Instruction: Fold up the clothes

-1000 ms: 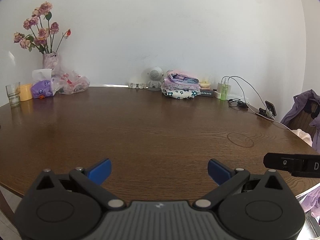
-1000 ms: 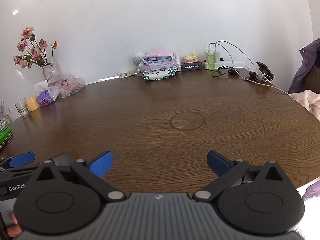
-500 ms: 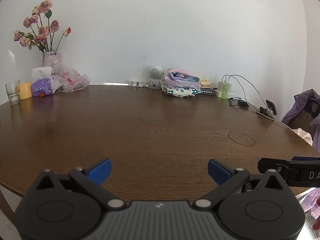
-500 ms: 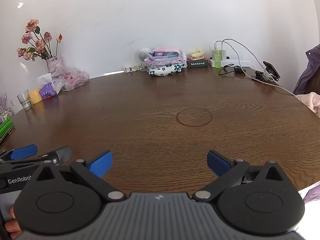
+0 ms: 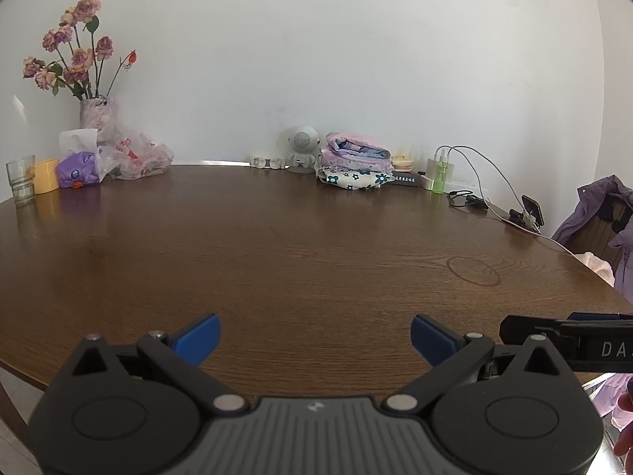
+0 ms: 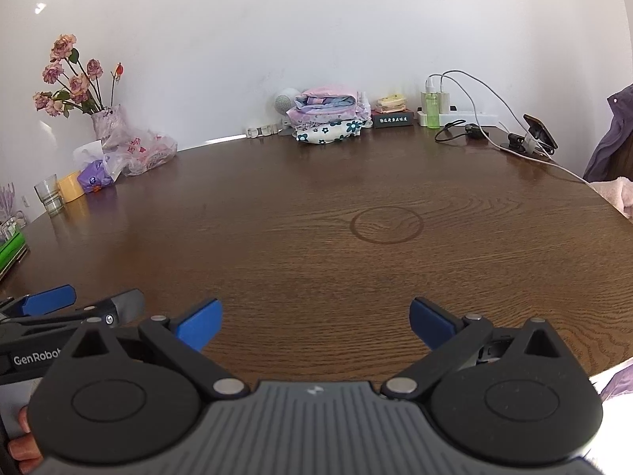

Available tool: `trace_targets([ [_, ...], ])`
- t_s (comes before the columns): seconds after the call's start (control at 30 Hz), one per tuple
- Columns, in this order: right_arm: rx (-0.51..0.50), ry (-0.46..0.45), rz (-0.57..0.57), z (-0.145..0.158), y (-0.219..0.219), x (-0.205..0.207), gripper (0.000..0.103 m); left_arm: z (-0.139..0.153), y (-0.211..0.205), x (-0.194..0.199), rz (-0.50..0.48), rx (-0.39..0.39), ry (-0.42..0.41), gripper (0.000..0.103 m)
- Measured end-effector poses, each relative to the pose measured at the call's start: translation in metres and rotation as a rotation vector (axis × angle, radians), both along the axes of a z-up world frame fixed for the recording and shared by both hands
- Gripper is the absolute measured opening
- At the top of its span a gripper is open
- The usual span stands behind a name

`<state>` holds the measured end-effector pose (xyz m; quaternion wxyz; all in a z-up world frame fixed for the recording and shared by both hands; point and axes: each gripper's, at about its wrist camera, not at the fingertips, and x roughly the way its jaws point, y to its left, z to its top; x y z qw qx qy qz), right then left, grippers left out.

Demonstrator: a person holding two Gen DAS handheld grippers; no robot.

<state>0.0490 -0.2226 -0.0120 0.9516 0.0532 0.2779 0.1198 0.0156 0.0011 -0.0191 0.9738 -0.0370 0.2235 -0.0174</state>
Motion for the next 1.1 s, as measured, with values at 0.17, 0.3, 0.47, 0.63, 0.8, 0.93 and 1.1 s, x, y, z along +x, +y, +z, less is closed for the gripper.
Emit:
trace_targets([
  [0.17,0.001,0.002,0.004,-0.0009,0.0003,-0.0009,0.103,-0.0002,-0.0013,-0.0003,-0.003,0.002,0.001,0.103],
  [0.3,0.001,0.004,0.004,-0.001,0.0001,-0.0005,0.103,-0.0007,-0.002,-0.0005,0.002,0.003,0.001,0.103],
  [0.47,0.002,0.006,0.011,-0.0026,0.0011,-0.0015,0.103,-0.0014,-0.0014,0.0001,0.004,-0.001,0.008,0.103],
  [0.63,0.005,0.014,0.013,-0.004,0.0008,-0.0009,0.103,-0.0023,-0.0019,0.0003,0.008,0.002,0.012,0.103],
  [0.8,0.003,0.017,0.013,-0.0046,0.0004,-0.0012,0.103,-0.0027,-0.0025,0.0001,0.011,0.004,0.014,0.103],
  [0.93,0.005,0.019,0.013,-0.005,0.0006,-0.0012,0.103,-0.003,-0.0019,-0.0007,0.015,0.001,0.016,0.103],
  [1.1,0.009,0.021,0.013,-0.0052,0.0007,-0.001,0.103,-0.0034,-0.0039,-0.0005,0.014,0.012,0.017,0.103],
])
